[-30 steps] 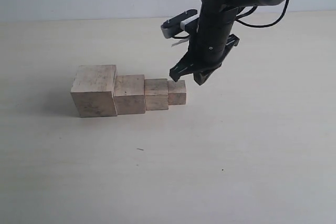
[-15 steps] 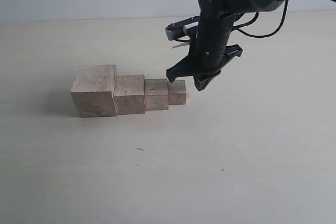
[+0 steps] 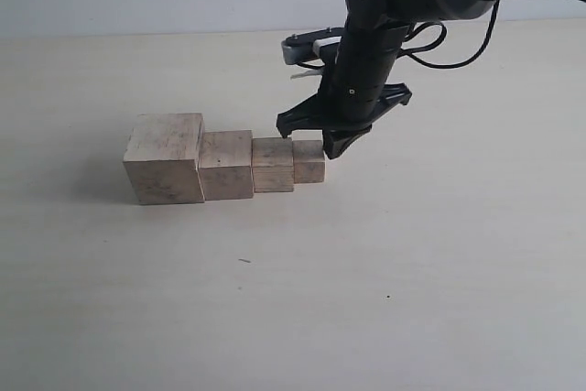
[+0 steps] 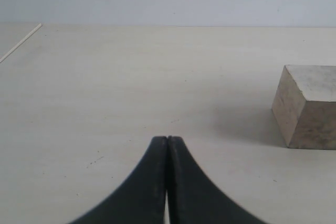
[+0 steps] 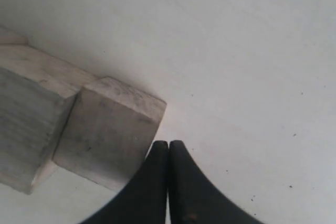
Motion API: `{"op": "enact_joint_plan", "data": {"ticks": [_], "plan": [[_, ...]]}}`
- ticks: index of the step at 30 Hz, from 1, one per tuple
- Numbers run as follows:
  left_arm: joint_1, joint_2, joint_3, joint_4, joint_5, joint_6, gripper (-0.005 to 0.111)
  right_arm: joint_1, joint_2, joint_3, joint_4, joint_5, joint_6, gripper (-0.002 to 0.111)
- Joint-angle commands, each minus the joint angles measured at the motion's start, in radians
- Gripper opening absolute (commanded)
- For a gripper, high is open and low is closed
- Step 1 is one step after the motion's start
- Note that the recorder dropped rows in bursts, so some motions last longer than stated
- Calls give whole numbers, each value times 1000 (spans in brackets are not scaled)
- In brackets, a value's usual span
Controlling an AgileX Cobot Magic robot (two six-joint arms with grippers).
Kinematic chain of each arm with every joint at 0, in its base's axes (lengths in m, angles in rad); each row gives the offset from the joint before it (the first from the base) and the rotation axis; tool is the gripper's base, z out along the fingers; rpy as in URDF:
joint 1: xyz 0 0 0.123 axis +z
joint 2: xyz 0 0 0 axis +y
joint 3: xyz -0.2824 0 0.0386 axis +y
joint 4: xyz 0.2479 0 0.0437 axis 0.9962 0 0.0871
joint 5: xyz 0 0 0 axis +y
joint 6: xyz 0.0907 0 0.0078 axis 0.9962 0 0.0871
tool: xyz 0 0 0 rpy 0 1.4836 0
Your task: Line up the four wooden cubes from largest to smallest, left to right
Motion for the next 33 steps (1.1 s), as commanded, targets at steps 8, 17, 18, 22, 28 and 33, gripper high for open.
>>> {"op": "enact_joint_plan", "data": {"ticks": [8,17,18,22,28,33], "plan": [[-7,-4,0,-8,-7,-8,0,1,-2,-4,41,-7,-49,0],[-7,-4,0,-8,-7,-8,0,1,-66,-4,-132,0,48,0],[-7,-4,0,-8,-7,-8,0,1,-78,-4,-132,4,48,0],[-7,-4,0,-8,-7,-8,0,1,-147,-4,-106,2,45,0],[-7,-4,0,-8,-7,-8,0,3,-313,94,3,-142,37,0],[-7,-4,0,-8,-7,-8,0,3,-519,311,142,-333,-35,0]]}}
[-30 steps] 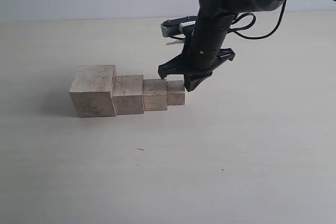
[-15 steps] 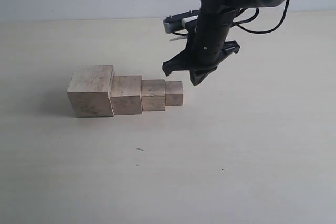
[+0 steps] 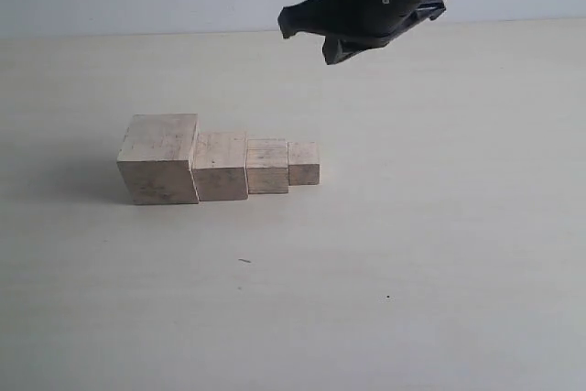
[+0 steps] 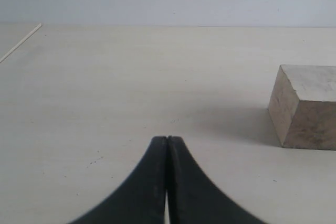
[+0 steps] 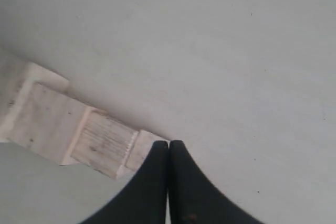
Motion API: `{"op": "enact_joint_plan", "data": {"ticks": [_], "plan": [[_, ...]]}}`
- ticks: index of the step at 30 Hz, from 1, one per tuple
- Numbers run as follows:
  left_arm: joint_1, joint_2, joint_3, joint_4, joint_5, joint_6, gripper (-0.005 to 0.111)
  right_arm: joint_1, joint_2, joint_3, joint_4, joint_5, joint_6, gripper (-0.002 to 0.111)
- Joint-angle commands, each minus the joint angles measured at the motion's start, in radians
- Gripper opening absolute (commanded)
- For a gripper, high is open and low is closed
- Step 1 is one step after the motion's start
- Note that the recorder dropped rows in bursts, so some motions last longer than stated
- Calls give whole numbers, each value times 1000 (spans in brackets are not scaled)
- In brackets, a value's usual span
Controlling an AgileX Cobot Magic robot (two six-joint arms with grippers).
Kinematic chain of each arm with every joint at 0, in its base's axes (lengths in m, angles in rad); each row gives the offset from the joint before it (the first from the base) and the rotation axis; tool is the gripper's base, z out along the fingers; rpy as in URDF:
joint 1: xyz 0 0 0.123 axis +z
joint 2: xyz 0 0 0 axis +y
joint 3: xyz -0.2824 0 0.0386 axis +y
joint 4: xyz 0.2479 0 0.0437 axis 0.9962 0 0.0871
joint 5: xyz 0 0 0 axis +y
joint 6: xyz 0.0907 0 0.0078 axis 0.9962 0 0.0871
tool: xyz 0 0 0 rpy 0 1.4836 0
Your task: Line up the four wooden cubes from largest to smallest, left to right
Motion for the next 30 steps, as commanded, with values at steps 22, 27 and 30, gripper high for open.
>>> {"op": "enact_joint_plan", "data": {"ticks": [22,27,30], "plan": [[-7,-4,0,-8,-7,-8,0,3,-484,305,226,-117,-150,0],[-7,-4,0,-8,-7,-8,0,3,-483,305,229,-117,-150,0],[-7,-4,0,-8,-7,-8,0,3,-483,305,227,-117,-150,0]]}}
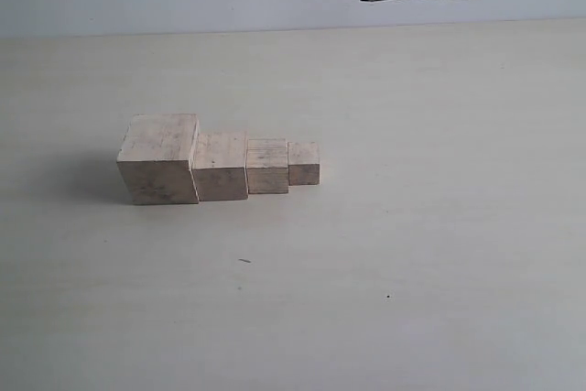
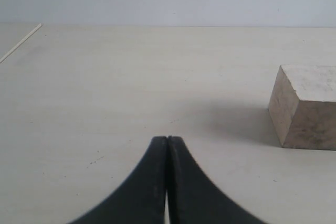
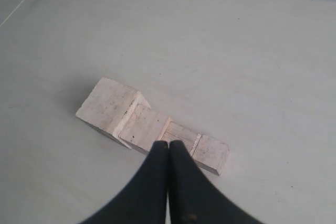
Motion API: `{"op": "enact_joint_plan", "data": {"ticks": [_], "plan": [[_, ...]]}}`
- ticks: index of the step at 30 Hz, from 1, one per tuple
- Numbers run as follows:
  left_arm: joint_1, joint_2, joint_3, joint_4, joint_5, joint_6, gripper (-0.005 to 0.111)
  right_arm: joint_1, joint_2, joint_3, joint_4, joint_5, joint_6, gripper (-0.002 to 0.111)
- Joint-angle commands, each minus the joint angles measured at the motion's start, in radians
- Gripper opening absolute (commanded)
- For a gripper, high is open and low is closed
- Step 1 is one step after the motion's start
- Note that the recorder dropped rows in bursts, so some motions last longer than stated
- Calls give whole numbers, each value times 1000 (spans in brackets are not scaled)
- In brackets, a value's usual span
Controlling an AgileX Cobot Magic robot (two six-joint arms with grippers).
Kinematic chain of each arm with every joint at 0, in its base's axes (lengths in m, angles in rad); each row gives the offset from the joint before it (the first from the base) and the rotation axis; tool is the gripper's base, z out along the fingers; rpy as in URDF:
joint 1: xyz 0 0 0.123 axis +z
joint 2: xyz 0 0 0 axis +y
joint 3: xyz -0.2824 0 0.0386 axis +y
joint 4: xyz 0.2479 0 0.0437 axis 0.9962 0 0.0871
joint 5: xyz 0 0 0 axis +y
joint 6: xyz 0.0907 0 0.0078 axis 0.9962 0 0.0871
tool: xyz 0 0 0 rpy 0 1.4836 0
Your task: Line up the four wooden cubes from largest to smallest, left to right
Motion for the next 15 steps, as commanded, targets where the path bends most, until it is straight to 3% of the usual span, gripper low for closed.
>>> {"op": "enact_joint_plan", "data": {"ticks": [1,11,15], "plan": [[-7,-4,0,-8,-7,-8,0,3,-9,7,0,-5,-11,0],[-7,-4,0,-8,-7,-8,0,-1,-99,7,-181,-11,-12,0],[-7,-4,0,-8,-7,-8,0,-59,-223,9,-213,-30,-12,0]]}}
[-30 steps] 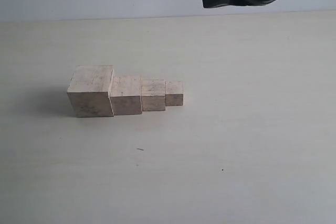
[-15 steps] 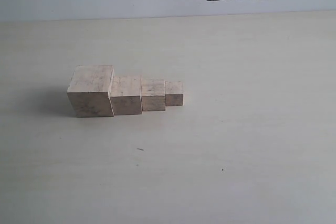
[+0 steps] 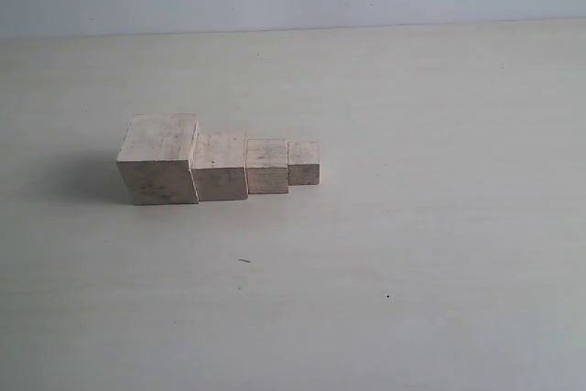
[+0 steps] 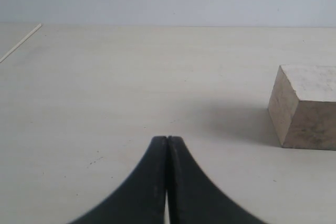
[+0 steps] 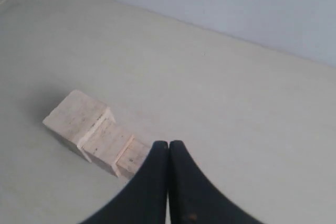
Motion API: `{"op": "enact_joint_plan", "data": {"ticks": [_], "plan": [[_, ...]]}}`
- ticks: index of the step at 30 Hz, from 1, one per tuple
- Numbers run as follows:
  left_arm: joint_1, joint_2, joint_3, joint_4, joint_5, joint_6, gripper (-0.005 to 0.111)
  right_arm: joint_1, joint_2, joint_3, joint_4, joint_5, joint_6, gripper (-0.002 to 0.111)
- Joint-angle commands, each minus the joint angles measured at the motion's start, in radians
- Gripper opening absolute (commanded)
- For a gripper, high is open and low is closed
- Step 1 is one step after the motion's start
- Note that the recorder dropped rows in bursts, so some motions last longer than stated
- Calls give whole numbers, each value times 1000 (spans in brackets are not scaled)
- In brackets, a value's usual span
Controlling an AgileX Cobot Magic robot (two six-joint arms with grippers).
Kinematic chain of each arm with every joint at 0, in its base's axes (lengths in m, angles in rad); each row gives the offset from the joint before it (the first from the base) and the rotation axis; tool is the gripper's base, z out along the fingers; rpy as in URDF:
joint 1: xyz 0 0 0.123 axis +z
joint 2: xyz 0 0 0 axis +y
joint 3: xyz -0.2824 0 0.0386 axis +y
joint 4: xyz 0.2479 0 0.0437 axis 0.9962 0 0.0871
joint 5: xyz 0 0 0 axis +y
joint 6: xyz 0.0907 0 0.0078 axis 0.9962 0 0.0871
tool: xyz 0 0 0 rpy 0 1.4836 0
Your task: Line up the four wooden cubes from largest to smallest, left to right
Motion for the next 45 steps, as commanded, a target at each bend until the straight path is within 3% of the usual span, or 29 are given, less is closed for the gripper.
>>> {"op": "enact_joint_plan", "data": {"ticks": [1,4,8,11,14,23,39,45], "plan": [[-7,-4,0,-8,-7,-8,0,-111,-143,22,-30,-35,-4,0],[-7,-4,0,-8,-7,-8,0,-245,-267,129,-30,-69,-4,0],[-7,-4,0,-8,-7,-8,0,-461,-536,434,-30,-184,-4,0],[-7,-4,0,-8,-7,-8,0,-536,-728,646,-32,-265,-4,0],[-7,-4,0,-8,-7,-8,0,-555,-925,807,-49,-326,-4,0],[-7,-4,0,-8,-7,-8,0,-555,-1104,978,-49,-383,-3,0],[-7,-4,0,-8,-7,-8,0,-558,-1200,1109,-49,-369,-3,0],[-7,-4,0,-8,-7,-8,0,-616,-1200,1109,-46,-316,23,0]]}}
